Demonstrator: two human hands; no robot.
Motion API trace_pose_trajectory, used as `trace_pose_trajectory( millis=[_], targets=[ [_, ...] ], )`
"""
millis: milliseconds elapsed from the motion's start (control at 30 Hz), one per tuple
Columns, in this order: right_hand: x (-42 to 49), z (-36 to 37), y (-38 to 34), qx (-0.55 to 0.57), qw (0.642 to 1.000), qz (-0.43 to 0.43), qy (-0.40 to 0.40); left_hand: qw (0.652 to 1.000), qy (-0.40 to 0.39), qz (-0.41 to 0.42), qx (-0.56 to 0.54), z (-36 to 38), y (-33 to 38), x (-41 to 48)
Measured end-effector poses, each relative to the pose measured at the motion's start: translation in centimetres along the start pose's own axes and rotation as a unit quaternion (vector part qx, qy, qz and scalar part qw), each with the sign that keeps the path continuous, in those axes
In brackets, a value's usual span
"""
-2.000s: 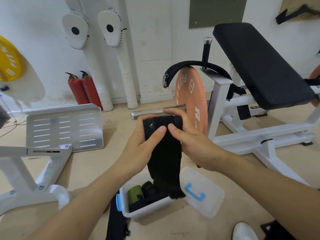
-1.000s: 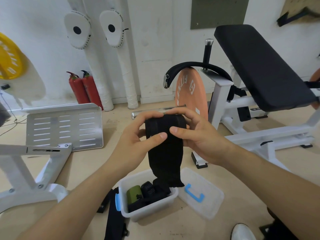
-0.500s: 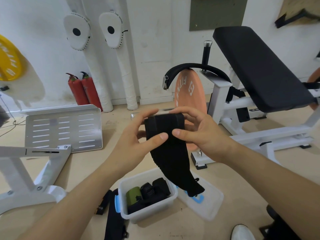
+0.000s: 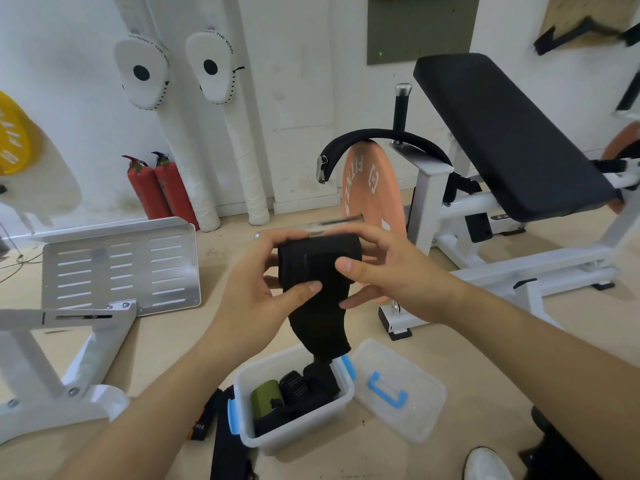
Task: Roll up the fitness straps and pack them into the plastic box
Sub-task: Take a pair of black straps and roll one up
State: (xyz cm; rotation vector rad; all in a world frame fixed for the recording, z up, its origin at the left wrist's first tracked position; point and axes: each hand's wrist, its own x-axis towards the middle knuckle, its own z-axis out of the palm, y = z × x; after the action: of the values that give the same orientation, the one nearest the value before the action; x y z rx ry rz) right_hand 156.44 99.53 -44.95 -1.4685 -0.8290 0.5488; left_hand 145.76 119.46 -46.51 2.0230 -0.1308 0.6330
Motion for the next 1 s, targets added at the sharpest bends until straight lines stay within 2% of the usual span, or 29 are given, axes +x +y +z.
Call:
trace_pose_trajectory(
  millis=[100,300,467,633,800,933,1000],
  targets=[
    [0.2,-0.1,0.2,0.014,1.000,-0.010,0.009,1.000,0.001,-0.007,0.025,0.1,-0.3,0.0],
    [0.5,-0.1,0.7,0.017,0.998,-0.026,0.046,0.997,-0.014,-0.071,0.022,-0.1,-0.9,0.3],
    [0.4,0.2,0.7,-0.016,0.995,-0.075,0.058,0.983,-0.029,-0.118,-0.137,-0.1,-0.3,0.4],
    [0.1,0.6,1.0,-0.040,0.993,-0.100,0.051,0.990,-0.047,-0.098,-0.094,-0.3,0.0,0.4],
    [-0.1,1.0,1.0,-0.034,0.994,-0.098,0.041,0.965,-0.089,-0.133,-0.206,0.0,1.1,0.1],
    [-0.3,1.5,0.9,-0.021,0.996,-0.087,0.000,0.967,-0.088,-0.104,-0.217,0.3,1.7,-0.1],
    [-0.1,1.5,0.7,0.021,0.998,-0.058,0.000,0.975,-0.078,-0.084,-0.191,0.2,1.6,-0.1]
  ],
)
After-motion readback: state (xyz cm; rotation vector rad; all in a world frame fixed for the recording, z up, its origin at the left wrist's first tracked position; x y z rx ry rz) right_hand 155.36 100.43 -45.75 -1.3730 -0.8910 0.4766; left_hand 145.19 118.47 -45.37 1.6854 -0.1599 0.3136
